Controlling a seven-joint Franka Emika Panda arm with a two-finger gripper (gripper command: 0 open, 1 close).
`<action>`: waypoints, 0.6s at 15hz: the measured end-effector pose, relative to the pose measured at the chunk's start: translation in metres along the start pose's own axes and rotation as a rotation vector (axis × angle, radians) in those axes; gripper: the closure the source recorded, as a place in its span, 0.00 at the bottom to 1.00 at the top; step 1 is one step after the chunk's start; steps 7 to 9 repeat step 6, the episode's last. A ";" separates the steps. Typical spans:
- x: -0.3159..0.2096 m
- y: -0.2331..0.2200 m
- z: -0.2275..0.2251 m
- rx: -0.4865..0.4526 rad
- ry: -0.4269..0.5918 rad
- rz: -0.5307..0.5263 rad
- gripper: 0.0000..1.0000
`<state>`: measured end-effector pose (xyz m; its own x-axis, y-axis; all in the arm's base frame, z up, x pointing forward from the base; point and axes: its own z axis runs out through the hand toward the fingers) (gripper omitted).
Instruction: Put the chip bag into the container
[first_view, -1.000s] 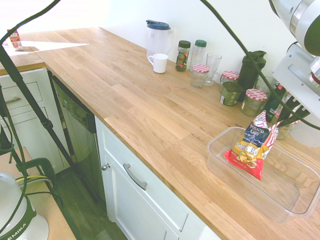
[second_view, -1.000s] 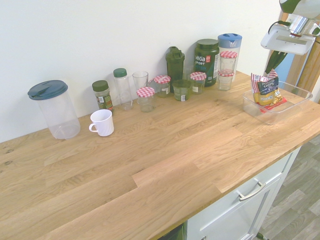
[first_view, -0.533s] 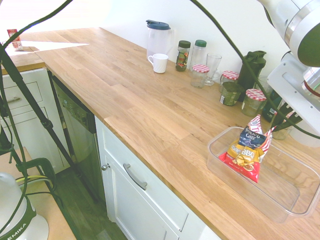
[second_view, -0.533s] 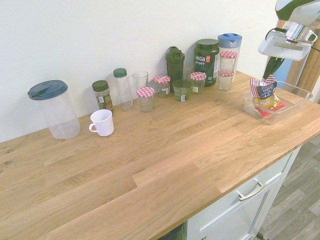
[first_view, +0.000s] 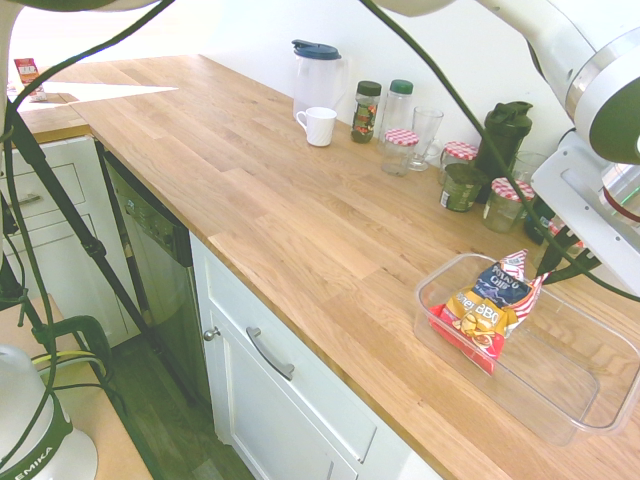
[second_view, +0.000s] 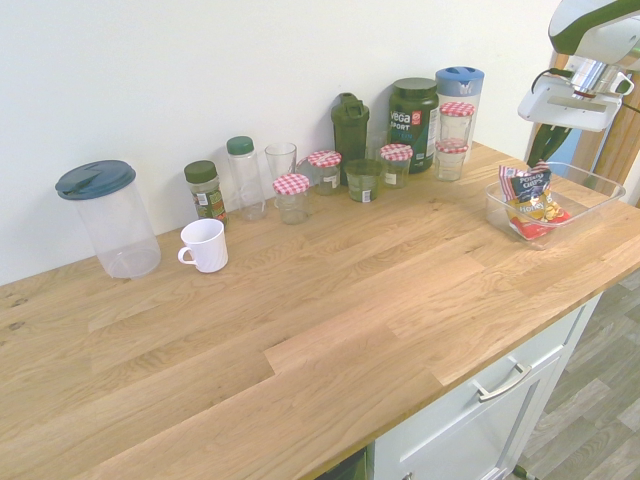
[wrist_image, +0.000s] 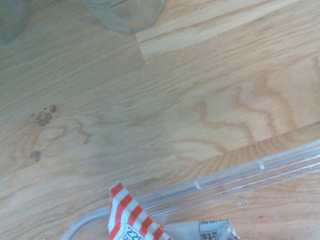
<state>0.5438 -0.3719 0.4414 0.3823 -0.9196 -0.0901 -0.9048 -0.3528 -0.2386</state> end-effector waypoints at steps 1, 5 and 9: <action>0.002 0.003 -0.001 0.001 0.002 0.005 0.00; 0.006 0.015 -0.036 0.035 0.047 0.022 0.00; 0.004 0.017 -0.052 0.044 0.065 0.015 0.00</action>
